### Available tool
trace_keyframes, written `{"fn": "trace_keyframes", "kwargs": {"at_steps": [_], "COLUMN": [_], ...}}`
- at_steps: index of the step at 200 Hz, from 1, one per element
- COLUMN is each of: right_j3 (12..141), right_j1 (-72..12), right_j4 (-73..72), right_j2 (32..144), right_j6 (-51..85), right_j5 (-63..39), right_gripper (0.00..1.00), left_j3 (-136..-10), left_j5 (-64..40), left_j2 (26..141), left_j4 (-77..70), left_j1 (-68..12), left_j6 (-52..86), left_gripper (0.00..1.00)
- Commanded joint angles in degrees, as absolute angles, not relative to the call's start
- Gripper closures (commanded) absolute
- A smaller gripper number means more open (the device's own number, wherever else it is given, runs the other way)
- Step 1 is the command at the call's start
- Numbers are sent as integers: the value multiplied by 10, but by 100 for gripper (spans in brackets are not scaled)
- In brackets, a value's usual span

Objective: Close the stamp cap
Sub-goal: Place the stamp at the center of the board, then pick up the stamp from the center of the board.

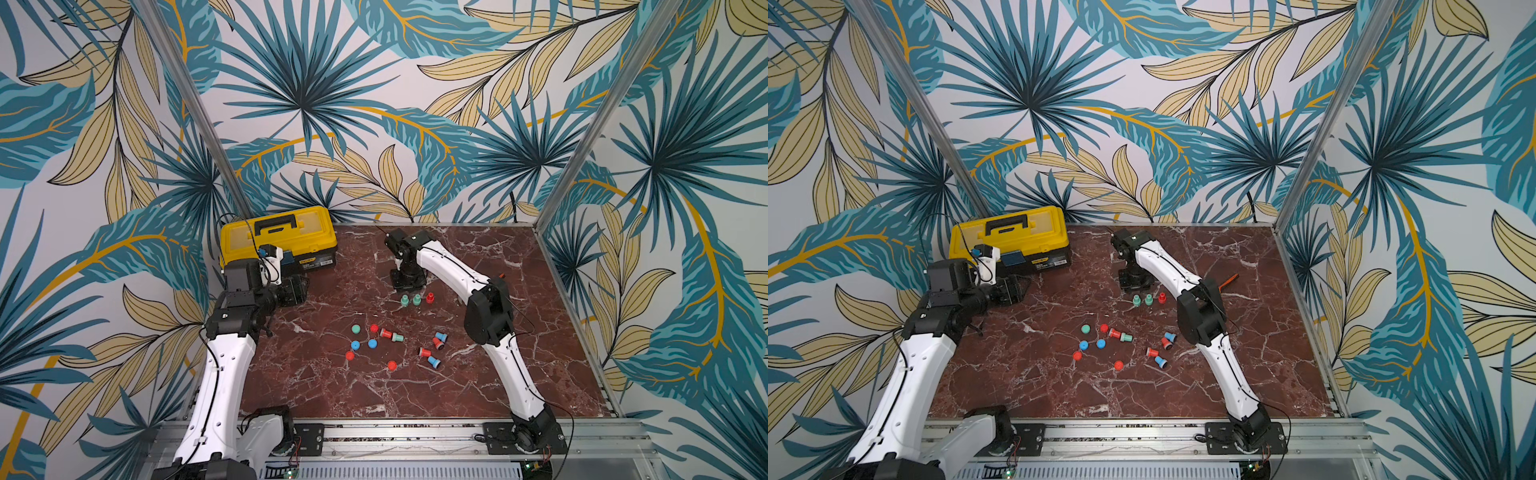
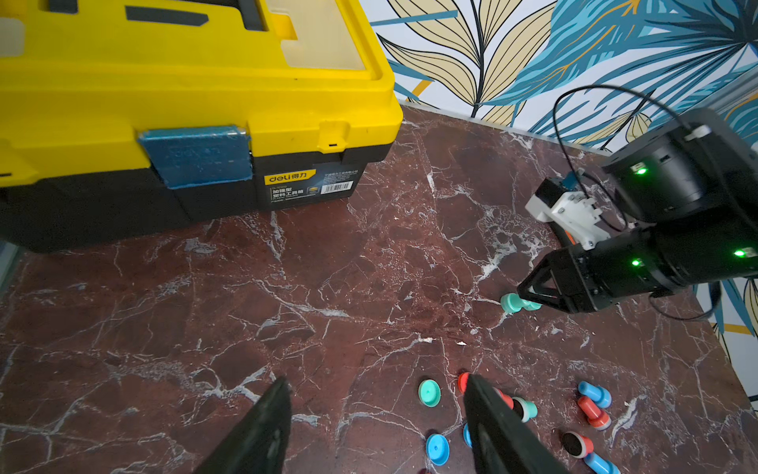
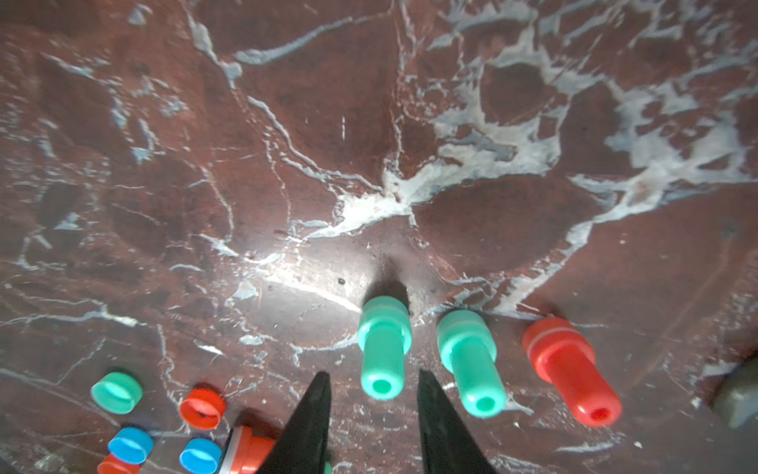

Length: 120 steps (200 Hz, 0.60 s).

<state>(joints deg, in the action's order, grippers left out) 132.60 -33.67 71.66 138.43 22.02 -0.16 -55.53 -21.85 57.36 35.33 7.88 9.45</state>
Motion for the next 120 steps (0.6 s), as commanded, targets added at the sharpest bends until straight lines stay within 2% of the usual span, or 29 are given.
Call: {"fn": "trace_keyframes", "kwargs": {"at_steps": [1, 42, 120], "right_j3": [1331, 1277, 1003], "right_j1": [-335, -339, -378], "right_j4": [726, 728, 663], "right_j2": [1339, 1292, 1138], "right_j6": [214, 210, 207], "right_j5": [7, -1, 12], "right_gripper": [62, 63, 63], "left_j3": [-548, -548, -550], "left_j5": [-215, -216, -217], "left_j2": [574, 576, 581], "left_j4": [339, 338, 338], "left_j1": [85, 84, 85], "left_j6": [94, 95, 95], "left_gripper": [31, 31, 31]}}
